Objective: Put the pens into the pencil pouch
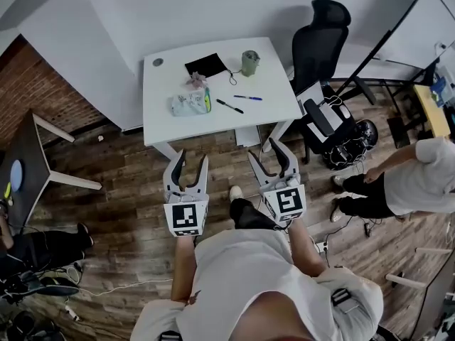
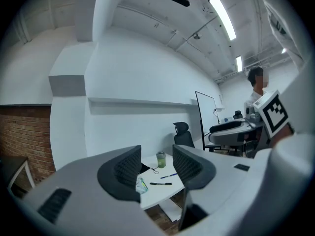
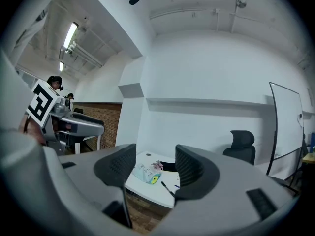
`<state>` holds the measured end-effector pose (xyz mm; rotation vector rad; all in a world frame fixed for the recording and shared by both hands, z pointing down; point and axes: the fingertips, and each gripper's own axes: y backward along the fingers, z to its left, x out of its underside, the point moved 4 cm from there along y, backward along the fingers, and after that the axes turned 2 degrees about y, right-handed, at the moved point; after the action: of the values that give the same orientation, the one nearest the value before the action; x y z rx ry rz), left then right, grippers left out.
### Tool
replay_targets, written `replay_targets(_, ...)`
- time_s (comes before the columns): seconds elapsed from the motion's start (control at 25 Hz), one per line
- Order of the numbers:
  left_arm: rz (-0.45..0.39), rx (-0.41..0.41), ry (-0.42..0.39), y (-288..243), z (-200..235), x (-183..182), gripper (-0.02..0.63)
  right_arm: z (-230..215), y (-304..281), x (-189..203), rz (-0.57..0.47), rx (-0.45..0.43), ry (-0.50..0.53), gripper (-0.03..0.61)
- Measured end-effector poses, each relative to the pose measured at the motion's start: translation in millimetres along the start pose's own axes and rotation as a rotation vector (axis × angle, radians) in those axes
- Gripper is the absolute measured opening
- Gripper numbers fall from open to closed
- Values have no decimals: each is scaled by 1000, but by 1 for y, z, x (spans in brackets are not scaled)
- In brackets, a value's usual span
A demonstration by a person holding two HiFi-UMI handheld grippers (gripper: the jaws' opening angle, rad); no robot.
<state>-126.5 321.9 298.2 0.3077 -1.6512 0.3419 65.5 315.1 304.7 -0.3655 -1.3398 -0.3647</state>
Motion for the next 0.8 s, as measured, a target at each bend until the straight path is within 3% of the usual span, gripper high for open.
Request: replay_targets(0.8,25,-54,-9,-145,34,-6,195,-90,-129,15,1,-78,-22,249)
